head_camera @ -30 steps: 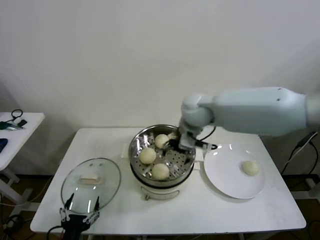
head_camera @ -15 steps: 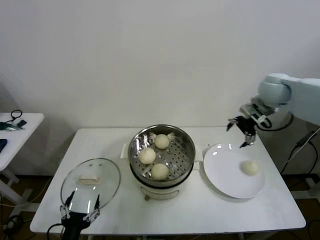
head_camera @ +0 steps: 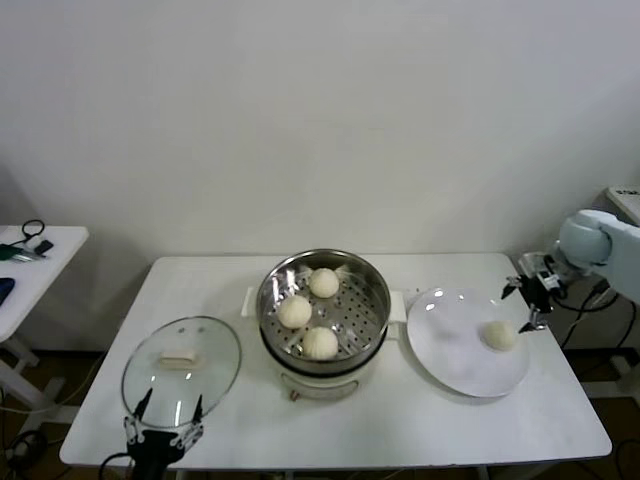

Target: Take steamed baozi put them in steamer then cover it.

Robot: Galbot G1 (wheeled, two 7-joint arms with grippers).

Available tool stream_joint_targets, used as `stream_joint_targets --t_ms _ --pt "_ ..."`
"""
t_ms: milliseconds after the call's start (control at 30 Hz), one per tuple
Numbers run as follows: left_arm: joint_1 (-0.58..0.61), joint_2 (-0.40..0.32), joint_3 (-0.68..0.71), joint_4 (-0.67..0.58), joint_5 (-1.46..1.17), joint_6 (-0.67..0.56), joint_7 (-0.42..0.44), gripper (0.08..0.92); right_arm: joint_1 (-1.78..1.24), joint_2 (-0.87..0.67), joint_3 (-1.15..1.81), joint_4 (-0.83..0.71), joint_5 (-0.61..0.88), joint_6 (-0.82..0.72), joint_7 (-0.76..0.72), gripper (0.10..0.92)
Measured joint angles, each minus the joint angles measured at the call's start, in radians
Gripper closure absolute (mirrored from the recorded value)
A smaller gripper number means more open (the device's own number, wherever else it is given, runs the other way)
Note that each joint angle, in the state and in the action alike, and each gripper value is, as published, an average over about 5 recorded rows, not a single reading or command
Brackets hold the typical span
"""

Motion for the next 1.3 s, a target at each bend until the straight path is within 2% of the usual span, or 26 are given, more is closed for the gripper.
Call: stream_joint_targets --t_ms 300,667,1133,1300 --pt "0.007 -0.005 -0.007 0.004 0.003 -0.006 -0.004 0.177 -0.162 0.065 0.139 -0.120 -0.046 0.004 0.022 0.203" --pt "0.006 -0.005 -0.007 0.009 0.003 -0.009 -0.007 0.177 -0.241 0.124 0.217 -0.197 -0.090 0.003 0.048 0.213" --pt "0.004 -0.003 -0.004 0.011 0.003 -0.006 -0.007 0.177 -0.234 0.138 0.211 -0.201 -0.097 -0.014 0.022 0.392" --pt "0.002 0.000 0.001 0.011 0.003 -0.004 -0.007 0.177 -0.183 0.142 0.170 -0.181 -0.064 -0.027 0.004 0.412"
